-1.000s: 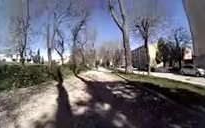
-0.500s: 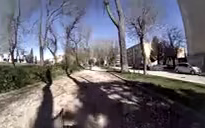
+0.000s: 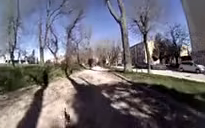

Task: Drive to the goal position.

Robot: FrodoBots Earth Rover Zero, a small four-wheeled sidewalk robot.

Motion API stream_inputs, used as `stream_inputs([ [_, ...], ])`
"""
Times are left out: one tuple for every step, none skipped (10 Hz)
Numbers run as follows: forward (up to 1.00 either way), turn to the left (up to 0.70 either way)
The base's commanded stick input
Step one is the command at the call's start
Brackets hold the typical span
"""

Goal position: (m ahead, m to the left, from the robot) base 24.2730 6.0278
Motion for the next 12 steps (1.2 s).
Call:
stream_inputs([
  [1.0,0.0],
  [1.0,0.0],
  [1.0,0.0],
  [1.0,0.0],
  [1.0,0.0],
  [1.0,0.0],
  [1.0,0.0],
  [1.0,0.0],
  [1.0,0.0],
  [1.0,0.0],
  [1.0,0.0],
  [1.0,0.0],
])
